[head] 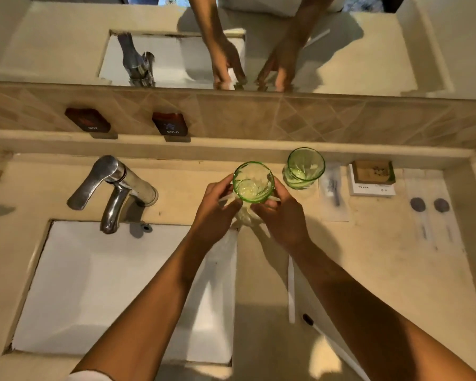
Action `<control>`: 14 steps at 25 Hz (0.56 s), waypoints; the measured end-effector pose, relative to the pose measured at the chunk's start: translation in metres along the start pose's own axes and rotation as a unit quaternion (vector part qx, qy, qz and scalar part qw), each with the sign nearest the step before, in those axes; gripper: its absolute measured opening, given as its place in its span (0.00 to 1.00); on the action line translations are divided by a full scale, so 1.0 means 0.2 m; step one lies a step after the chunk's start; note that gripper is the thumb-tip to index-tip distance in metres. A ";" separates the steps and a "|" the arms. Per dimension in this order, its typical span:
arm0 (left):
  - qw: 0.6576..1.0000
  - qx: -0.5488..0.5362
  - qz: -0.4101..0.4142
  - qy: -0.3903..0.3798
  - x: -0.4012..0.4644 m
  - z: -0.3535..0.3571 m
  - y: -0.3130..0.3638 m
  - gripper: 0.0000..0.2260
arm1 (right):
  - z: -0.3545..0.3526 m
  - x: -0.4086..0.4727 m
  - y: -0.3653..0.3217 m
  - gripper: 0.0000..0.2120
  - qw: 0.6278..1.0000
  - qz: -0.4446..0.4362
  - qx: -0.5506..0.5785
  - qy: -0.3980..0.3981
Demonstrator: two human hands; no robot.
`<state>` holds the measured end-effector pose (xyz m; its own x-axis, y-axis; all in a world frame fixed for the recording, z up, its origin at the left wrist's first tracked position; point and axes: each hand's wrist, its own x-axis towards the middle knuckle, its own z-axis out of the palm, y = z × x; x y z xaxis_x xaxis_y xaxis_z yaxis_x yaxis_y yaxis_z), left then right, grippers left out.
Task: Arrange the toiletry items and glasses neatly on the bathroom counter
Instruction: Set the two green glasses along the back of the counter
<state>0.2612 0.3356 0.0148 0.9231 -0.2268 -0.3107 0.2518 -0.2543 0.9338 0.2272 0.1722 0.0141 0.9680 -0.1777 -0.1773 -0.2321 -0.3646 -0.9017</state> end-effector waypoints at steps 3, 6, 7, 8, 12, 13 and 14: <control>0.998 0.050 0.030 -0.012 0.13 -0.01 -0.01 0.23 | 0.05 0.10 0.02 0.26 0.999 0.007 0.048 0.019; 0.996 0.074 0.041 0.003 0.21 -0.01 -0.05 0.22 | 0.07 0.16 0.05 0.24 0.994 0.020 0.100 0.042; 0.998 0.056 0.020 0.008 0.23 0.00 -0.05 0.21 | 0.07 0.17 0.05 0.24 0.992 0.030 0.112 0.048; 0.999 0.041 0.008 0.012 0.24 0.01 -0.05 0.21 | 0.07 0.18 0.06 0.24 0.990 0.038 0.124 0.052; 0.999 0.045 0.017 0.007 0.28 0.04 -0.06 0.20 | 0.07 0.20 0.05 0.22 0.982 0.054 0.171 0.059; 0.999 0.050 0.019 0.006 0.28 0.04 -0.06 0.19 | 0.07 0.20 0.06 0.23 0.982 0.055 0.171 0.056; 0.999 0.051 0.017 0.005 0.29 0.04 -0.06 0.19 | 0.07 0.21 0.06 0.23 0.983 0.054 0.169 0.052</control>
<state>0.3083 0.3173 -0.0163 0.9339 -0.2275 -0.2759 0.1890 -0.3410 0.9209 0.2660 0.1734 -0.0093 0.9200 -0.2981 -0.2545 -0.2717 -0.0171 -0.9622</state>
